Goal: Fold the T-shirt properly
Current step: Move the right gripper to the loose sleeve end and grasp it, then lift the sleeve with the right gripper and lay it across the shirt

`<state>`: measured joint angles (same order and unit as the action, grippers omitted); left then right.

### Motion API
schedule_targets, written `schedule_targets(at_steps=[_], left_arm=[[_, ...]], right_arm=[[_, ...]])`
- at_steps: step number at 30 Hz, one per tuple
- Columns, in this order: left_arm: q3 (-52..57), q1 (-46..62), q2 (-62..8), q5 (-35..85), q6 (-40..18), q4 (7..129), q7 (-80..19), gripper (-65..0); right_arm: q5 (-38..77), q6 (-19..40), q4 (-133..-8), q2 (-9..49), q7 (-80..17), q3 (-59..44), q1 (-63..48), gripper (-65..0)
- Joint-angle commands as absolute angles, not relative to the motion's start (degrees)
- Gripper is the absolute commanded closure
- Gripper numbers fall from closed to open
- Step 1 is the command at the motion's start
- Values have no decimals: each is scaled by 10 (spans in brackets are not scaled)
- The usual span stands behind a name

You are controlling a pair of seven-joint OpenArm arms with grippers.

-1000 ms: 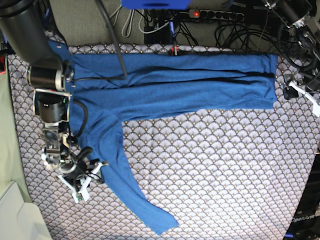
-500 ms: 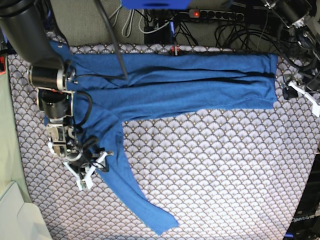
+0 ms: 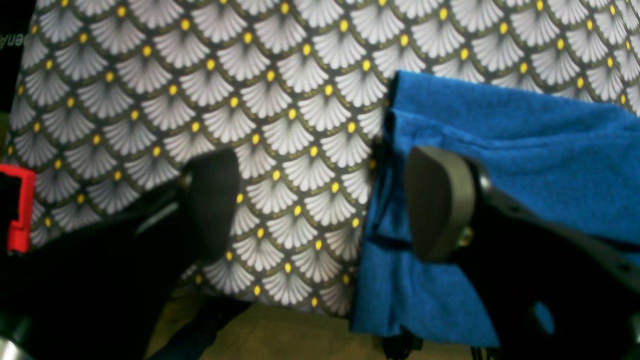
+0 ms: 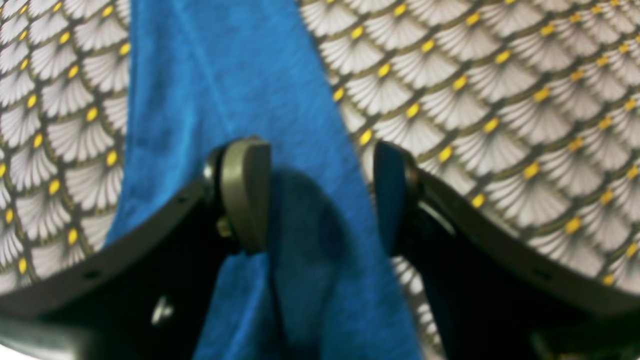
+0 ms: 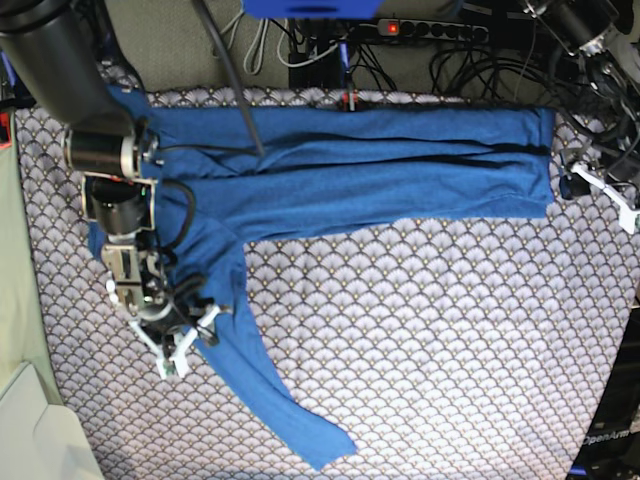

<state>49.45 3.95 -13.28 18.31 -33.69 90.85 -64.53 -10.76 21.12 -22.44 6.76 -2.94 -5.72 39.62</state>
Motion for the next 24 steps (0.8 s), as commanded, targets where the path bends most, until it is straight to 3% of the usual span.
schedule_targets(at_steps=[1,9,12,17,24], left_arm=[[497,33,-143,190,-337,919,-640,-507],[497,33,-143,189,-337,919,-640,-507],[497,33,-143,189,-337,919,-640,-507],[496,34,-143,189,-337,918,-640,-507],[496,34,-143,187,-337,916,-637,-507]], right_arm=[[-102,209,-233,73,-16,-58,412,-336],[-102,209,-233,73,-16,-58,403,-325],[-102,209,-233,73,-16,-58,403,-235],[-102,209,-233,73,-17,-58,403,0],[-102,217,-238,74,-22,-58,403,0]])
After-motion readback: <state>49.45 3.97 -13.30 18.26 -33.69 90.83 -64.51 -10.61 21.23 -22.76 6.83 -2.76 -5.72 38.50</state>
